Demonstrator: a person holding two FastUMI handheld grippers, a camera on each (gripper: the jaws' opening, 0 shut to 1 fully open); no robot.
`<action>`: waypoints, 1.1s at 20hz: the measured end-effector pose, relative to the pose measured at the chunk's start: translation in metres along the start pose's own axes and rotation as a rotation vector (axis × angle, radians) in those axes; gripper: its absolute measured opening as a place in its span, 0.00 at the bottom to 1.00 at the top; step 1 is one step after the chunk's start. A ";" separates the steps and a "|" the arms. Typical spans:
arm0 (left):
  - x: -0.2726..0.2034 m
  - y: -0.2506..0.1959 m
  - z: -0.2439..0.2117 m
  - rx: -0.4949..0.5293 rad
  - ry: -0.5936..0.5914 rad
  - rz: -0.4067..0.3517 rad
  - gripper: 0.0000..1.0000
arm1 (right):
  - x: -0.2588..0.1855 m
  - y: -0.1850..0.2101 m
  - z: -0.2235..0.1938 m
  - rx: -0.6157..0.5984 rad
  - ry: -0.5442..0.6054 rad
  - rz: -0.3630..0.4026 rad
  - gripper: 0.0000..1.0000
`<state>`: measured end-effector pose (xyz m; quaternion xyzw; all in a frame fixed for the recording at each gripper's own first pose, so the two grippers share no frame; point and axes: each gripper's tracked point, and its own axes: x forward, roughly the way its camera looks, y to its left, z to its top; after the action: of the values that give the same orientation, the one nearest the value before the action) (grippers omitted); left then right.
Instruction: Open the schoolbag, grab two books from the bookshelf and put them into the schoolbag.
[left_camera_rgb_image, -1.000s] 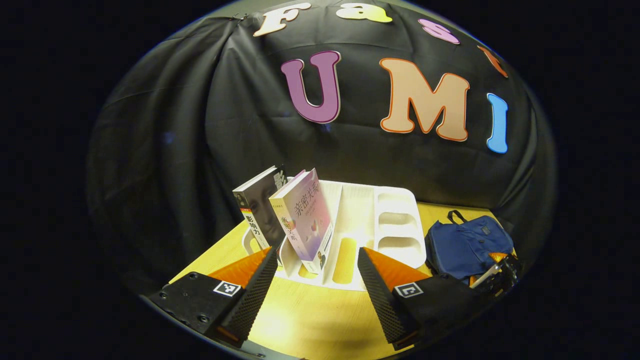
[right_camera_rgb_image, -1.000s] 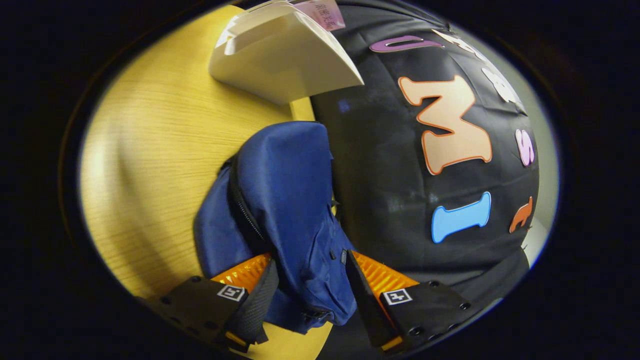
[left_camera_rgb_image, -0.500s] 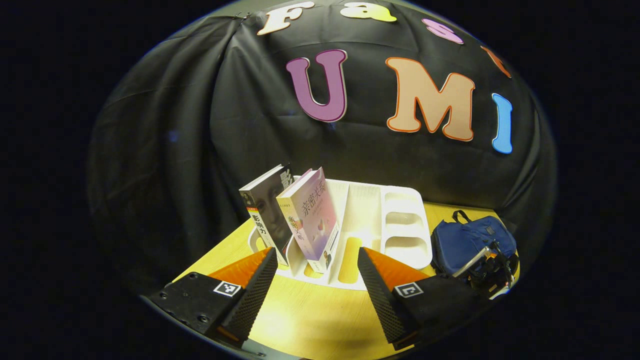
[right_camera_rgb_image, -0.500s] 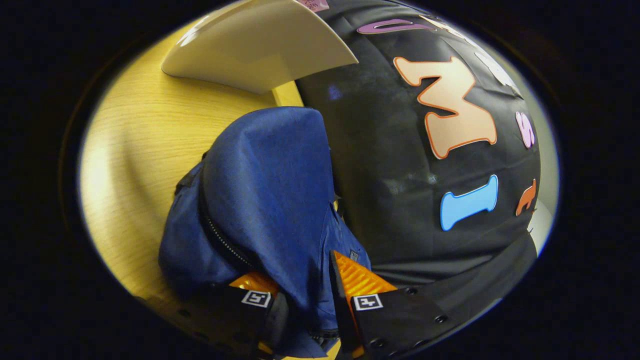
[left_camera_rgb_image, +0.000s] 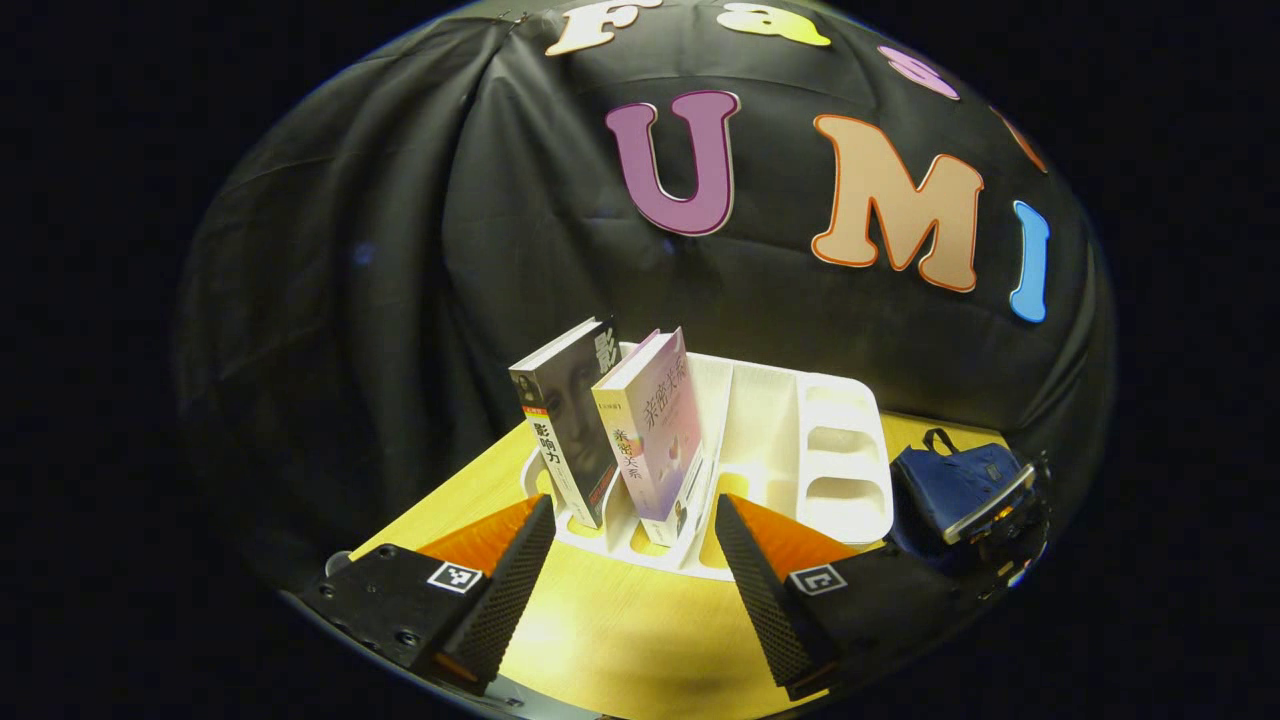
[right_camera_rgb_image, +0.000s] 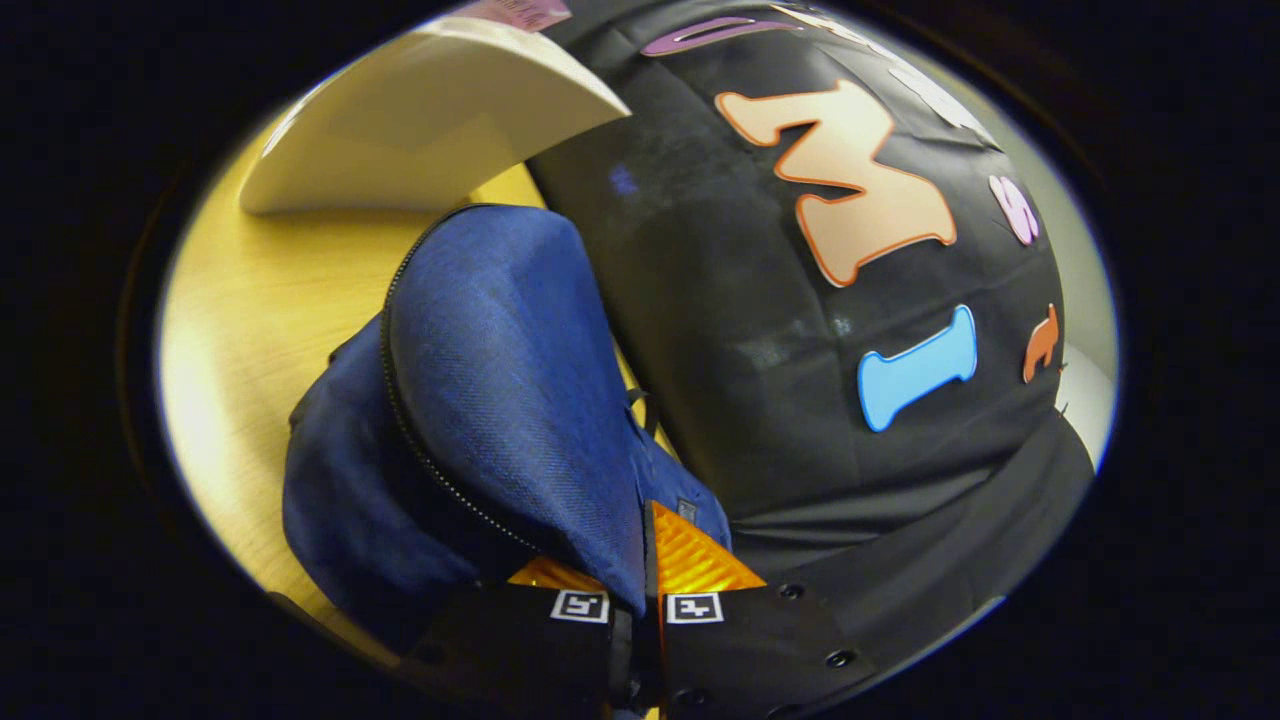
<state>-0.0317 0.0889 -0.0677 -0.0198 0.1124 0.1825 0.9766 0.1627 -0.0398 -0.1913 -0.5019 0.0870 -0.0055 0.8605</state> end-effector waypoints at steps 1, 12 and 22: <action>0.004 0.000 0.001 -0.011 0.006 -0.008 0.95 | 0.000 -0.008 0.002 0.019 0.001 -0.011 0.07; 0.069 0.015 -0.006 0.040 0.147 -0.013 0.95 | -0.001 -0.065 0.003 0.145 0.026 -0.094 0.05; 0.115 0.012 0.002 0.106 0.218 -0.049 0.94 | -0.002 -0.074 0.000 0.156 0.049 -0.100 0.05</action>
<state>0.0691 0.1408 -0.0914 0.0094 0.2270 0.1492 0.9624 0.1660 -0.0768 -0.1269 -0.4370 0.0822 -0.0672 0.8932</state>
